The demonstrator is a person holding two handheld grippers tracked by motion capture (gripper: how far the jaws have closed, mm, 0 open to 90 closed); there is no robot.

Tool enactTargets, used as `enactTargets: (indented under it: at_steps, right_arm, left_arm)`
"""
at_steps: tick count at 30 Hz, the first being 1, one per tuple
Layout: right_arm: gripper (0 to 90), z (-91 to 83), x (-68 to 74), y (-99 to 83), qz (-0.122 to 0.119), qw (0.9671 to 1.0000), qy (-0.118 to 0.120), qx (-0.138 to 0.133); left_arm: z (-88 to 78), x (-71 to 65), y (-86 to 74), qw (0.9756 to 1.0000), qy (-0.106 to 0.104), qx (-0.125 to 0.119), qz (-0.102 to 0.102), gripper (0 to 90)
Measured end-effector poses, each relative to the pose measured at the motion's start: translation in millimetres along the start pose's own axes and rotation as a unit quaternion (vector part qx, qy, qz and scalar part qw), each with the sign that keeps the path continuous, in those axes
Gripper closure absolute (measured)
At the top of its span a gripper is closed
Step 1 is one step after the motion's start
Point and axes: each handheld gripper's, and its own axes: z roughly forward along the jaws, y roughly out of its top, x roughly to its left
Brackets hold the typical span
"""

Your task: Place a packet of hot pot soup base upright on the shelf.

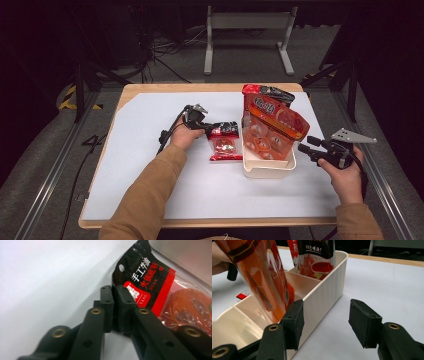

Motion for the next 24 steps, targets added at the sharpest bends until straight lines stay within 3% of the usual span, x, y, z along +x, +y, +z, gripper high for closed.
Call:
enactTargets:
  at_steps: [4, 12, 24]
  right_arm:
    - [46.2, -0.3, -0.4, 0.1, -0.001, 1.0000, 0.000, -0.002]
    - [46.8, -2.4, -1.4, 0.3, 0.001, 1.0000, 0.000, -0.005]
    - [47.1, -5.4, -2.1, 1.1, -0.001, 1.0000, -0.003, -0.010]
  left_arm:
    - [-2.3, -2.7, 0.8, 0.9999, 0.008, 0.000, 0.008, 89.5]
    - [-16.6, -4.7, 1.7, 0.9998, -0.003, -0.018, 0.005, 89.9]
    - [-61.2, -22.7, -0.5, 0.9971, -0.024, -0.069, 0.023, 89.9]
